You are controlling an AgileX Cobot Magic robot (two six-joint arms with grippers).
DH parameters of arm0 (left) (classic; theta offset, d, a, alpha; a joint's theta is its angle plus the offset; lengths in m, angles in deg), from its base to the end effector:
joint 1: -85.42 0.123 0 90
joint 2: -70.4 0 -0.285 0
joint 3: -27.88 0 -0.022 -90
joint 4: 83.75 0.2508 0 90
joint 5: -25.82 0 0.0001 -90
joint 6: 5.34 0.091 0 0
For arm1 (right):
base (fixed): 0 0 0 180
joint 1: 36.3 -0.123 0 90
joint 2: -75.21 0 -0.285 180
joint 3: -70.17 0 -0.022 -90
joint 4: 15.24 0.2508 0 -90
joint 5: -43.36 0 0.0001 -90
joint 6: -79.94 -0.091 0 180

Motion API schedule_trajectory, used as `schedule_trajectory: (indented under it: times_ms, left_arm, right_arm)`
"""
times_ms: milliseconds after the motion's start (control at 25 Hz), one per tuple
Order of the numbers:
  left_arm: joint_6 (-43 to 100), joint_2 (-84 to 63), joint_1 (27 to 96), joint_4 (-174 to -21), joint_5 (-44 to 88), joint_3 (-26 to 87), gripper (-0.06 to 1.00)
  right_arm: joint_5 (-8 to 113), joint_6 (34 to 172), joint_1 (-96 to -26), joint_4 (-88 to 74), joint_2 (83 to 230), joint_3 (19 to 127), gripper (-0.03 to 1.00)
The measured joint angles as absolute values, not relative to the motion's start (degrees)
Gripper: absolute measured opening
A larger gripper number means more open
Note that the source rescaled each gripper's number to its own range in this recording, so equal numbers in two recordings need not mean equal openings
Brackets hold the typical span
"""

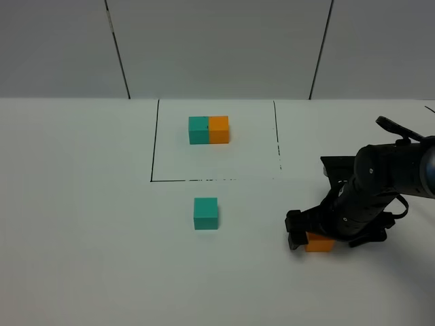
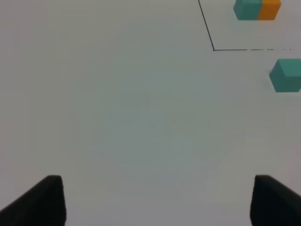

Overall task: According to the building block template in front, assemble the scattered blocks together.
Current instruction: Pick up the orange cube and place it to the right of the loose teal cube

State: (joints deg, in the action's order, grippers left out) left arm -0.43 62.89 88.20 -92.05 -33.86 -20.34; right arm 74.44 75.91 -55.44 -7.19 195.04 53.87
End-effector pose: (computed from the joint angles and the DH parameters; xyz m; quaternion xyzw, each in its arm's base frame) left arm -0.0054 -0.0116 0.2812 0.0182 0.8429 -0.0364 0.5365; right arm 0.3302 0.1216 0.1162 -0.0751 0.9900 0.0641 0.1003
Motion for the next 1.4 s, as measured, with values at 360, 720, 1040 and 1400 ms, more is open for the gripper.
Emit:
schedule_trajectory:
  times_ms: [360, 720, 1040, 1400]
  left_arm:
    - [-0.4, 62.9, 88.2, -92.1, -33.9, -20.3, 0.67]
    - [-0.4, 62.9, 88.2, -92.1, -33.9, -20.3, 0.67]
    - [-0.4, 62.9, 88.2, -92.1, -33.9, -20.3, 0.67]
    - [-0.4, 62.9, 88.2, -92.1, -33.9, -20.3, 0.67]
  right_arm:
    - [74.0, 75.7, -55.4, -7.7, 195.5, 54.1, 0.66]
    - [73.9, 75.6, -55.4, -8.0, 196.2, 54.5, 0.27]
    - [74.7, 76.1, -55.4, -7.8, 196.2, 54.7, 0.00]
    - [94.6, 101.6, -60.4, -9.9, 197.1, 72.7, 0.00]
